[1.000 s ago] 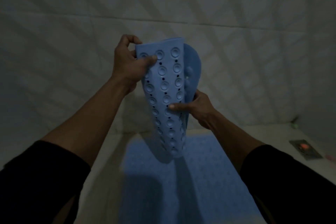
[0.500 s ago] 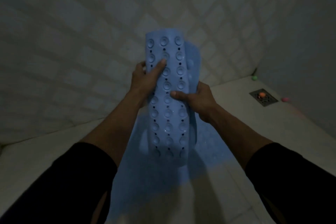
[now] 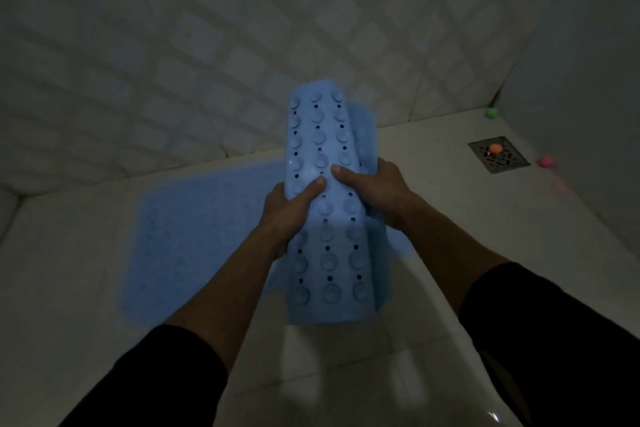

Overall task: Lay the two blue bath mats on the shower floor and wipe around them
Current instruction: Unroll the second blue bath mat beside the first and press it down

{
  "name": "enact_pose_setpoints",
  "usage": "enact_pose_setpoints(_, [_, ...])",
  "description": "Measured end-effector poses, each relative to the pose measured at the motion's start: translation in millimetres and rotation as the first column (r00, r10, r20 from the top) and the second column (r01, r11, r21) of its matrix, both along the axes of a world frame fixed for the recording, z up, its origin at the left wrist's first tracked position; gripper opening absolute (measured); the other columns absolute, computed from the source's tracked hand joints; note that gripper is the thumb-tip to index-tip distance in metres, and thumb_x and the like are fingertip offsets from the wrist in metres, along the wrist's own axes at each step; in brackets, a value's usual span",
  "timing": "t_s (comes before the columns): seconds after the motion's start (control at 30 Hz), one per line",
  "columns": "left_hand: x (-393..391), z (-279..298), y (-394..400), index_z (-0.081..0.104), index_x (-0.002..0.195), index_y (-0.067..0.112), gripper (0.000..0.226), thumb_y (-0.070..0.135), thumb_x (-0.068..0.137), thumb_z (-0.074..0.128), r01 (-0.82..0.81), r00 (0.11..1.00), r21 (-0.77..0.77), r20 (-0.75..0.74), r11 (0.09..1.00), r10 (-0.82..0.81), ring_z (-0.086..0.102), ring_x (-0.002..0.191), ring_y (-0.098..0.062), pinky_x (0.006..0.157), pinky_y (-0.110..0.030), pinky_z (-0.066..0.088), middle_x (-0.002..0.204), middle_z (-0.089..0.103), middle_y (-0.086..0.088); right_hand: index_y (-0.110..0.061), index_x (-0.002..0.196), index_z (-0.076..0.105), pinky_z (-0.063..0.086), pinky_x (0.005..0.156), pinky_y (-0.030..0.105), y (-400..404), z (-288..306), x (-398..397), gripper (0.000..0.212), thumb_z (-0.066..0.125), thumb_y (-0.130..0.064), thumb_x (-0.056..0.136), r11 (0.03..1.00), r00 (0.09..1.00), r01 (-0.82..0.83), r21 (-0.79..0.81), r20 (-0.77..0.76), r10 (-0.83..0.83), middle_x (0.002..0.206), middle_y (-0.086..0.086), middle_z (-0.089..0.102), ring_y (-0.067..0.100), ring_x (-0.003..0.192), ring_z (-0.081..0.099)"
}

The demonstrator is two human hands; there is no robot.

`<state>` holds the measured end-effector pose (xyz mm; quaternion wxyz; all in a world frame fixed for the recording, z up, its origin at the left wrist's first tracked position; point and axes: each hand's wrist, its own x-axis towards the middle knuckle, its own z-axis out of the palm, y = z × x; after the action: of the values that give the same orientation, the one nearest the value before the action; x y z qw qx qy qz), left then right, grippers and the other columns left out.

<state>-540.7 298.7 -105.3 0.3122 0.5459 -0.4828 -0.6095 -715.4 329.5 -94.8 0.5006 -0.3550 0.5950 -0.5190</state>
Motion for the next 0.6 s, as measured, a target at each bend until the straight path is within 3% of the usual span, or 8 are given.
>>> enact_pose_setpoints(0.1, [-5.6,-1.8,37.5,0.073,0.114,0.018,0.045,0.048,0.080,0.076,-0.049,0.995,-0.007,0.084,0.999,0.049,0.075,0.089,-0.019,0.081,-0.041,0.063,0.105,0.076,-0.005,-0.016,0.123,0.065,0.060,0.085,0.037,21.6,-18.0,-2.1,0.041,0.074,-0.031,0.086,0.990,0.989,-0.140,-0.007,-0.039,0.140,0.115,0.002,0.071,0.017,0.101,0.070])
enact_pose_setpoints(0.2, [-10.1,-6.9,71.9,0.072,0.114,0.019,0.038,0.044,0.085,0.073,-0.097,0.988,0.042,0.122,0.994,0.092,0.076,0.084,-0.018,0.078,-0.040,0.063,0.102,0.077,-0.003,-0.015,0.125,0.063,0.058,0.088,0.042,39.2,-39.2,1.2,0.043,0.069,-0.036,0.089,0.976,0.977,-0.205,0.073,-0.052,0.209,0.118,0.006,0.068,0.024,0.105,0.067])
enact_pose_setpoints(0.43, [-3.5,-17.1,142.1,0.068,0.124,0.017,0.035,0.032,0.093,0.067,-0.138,0.983,0.001,0.120,0.990,0.137,0.073,0.098,-0.017,0.079,-0.031,0.061,0.114,0.074,-0.004,-0.015,0.120,0.063,0.054,0.095,0.042,84.6,-59.7,22.0,0.032,0.058,-0.035,0.096,0.924,0.940,-0.342,0.172,0.045,0.339,0.118,0.004,0.067,0.022,0.104,0.066])
enact_pose_setpoints(0.6, [-3.3,-18.4,169.4,0.064,0.128,0.016,0.034,0.026,0.095,0.064,-0.117,0.990,-0.018,0.077,0.993,0.118,0.071,0.104,-0.022,0.089,-0.042,0.059,0.120,0.072,-0.007,-0.018,0.125,0.059,0.054,0.094,0.043,116.2,-60.1,28.0,0.043,0.054,-0.045,0.092,0.924,0.945,-0.325,0.202,0.039,0.324,0.116,0.005,0.067,0.022,0.102,0.066])
